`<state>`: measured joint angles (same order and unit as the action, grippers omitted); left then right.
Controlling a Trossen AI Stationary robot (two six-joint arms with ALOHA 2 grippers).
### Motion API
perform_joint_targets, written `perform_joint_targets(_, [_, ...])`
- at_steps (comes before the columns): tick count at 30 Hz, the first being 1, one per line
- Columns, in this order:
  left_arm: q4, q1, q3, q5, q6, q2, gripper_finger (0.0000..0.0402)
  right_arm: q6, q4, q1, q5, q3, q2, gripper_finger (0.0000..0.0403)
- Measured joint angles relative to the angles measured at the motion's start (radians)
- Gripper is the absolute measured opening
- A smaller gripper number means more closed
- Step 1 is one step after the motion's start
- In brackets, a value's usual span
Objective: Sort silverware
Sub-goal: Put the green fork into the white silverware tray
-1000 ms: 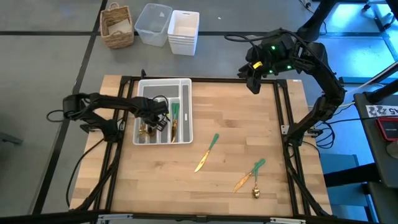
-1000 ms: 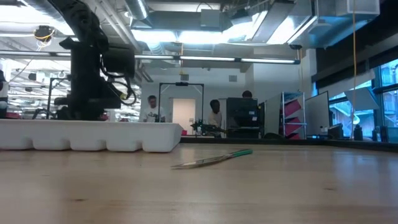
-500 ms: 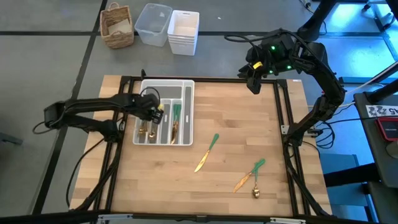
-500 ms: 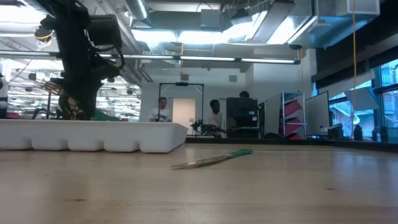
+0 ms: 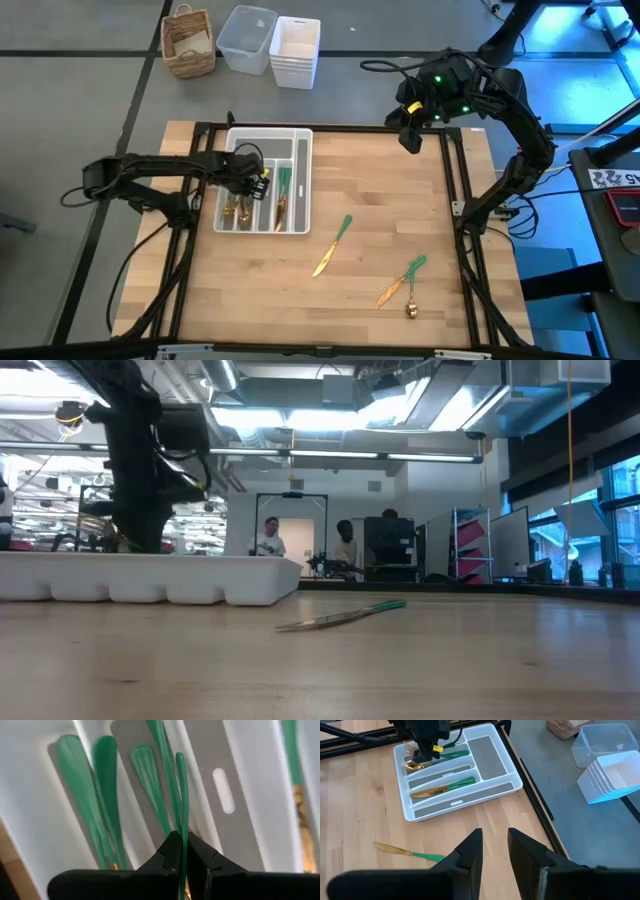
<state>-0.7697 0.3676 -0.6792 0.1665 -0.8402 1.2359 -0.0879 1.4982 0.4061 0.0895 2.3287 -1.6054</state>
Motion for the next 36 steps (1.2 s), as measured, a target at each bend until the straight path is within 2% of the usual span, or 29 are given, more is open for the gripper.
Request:
perform_joint_targets(8, [0.004, 0.000, 0.000, -0.011, 0.002, 0.098, 0.0011, 0.000, 0.000, 0.000, 0.000, 0.000, 0.000, 0.0095])
perform_joint_targets(19, [0.004, 0.000, -0.001, -0.093, 0.058, 0.109, 0.0040, 0.000, 0.000, 0.000, 0.000, 0.000, 0.000, 0.0095])
perform_joint_targets(29, [-0.005, 0.000, -0.002, -0.093, 0.063, 0.109, 0.0006, 0.000, 0.000, 0.000, 0.000, 0.000, 0.000, 0.0095])
perform_joint_targets(36, [-0.004, 0.000, -0.002, -0.095, 0.101, 0.109, 0.0037, 0.001, 0.000, 0.000, 0.000, 0.000, 0.008, 0.0095])
